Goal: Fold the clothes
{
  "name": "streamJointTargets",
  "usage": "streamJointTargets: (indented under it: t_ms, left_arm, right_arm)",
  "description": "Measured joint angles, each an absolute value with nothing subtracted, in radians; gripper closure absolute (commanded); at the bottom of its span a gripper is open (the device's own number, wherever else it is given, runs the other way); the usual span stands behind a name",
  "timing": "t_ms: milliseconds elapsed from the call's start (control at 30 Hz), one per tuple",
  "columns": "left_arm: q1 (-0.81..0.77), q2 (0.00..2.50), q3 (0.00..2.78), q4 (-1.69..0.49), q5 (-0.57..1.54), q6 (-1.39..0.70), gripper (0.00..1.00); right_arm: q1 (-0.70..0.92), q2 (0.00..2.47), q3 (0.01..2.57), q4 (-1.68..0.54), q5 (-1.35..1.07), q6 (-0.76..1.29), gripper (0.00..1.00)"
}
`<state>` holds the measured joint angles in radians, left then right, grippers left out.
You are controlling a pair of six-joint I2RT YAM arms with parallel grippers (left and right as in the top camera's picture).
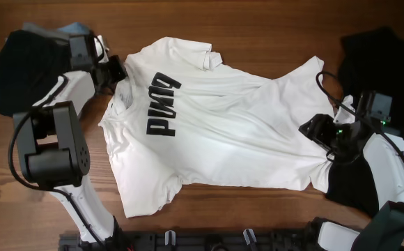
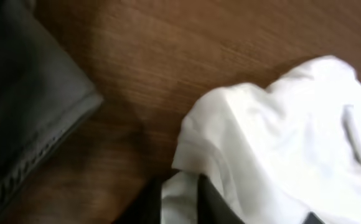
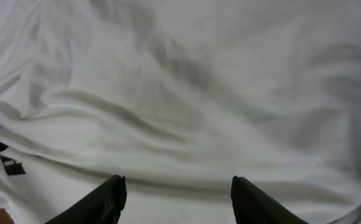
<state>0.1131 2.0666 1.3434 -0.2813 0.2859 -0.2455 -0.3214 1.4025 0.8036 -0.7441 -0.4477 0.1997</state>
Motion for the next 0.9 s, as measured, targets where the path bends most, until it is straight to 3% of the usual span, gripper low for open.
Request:
streamJointTargets:
  t_ms: [100, 167, 233, 300, 333, 467, 700, 767, 833, 900]
  left_arm:
    - [0.113, 2.008, 1.386, -0.469, 0.325, -0.204, 0.54]
    - [0.116, 1.92, 1.394, -0.653, 0.328, -0.164, 0.53]
    - [0.125, 1.846, 1.408, -0.788, 0.313, -0.142, 0.58]
    - [0.144, 1.787, 1.416, -1.0, 0.289, -0.128, 0.72]
    - [0.153, 1.783, 1.413, -1.084, 0.282, -0.121, 0.73]
    - [0.159, 1.785, 1.349, -1.218, 0.27, -0.111, 0.7]
    - [0.159, 1.782, 1.12, -1.187, 0.264, -0.118, 0.61]
    - [0.159, 1.782, 1.048, -1.126, 0.255, -0.143, 0.71]
    - [0.159, 1.774, 0.949, -1.015, 0.234, -0.202, 0.95]
    - [0.162, 1.745, 0.889, -0.941, 0.21, -0.275, 0.96]
  right_arm:
    - [-0.321, 1.402, 0.783, -0.756, -0.436, 0.226, 0.56]
    - [-0.321, 1.403, 0.732, -0.736, -0.425, 0.23, 0.55]
    - [-0.321, 1.403, 0.693, -0.708, -0.401, 0.256, 0.55]
    - [-0.321, 1.403, 0.648, -0.695, -0.354, 0.316, 0.56]
    - [-0.321, 1.403, 0.629, -0.676, -0.328, 0.348, 0.55]
    - [-0.321, 1.403, 0.608, -0.608, -0.286, 0.411, 0.49]
    - [-0.321, 1.403, 0.608, -0.568, -0.282, 0.403, 0.48]
    - [-0.321, 1.403, 0.608, -0.569, -0.282, 0.403, 0.47]
    - [-0.321, 1.403, 0.608, -0.569, -0.281, 0.403, 0.47]
    - [-0.321, 1.403, 0.608, -0.57, -0.281, 0.403, 0.47]
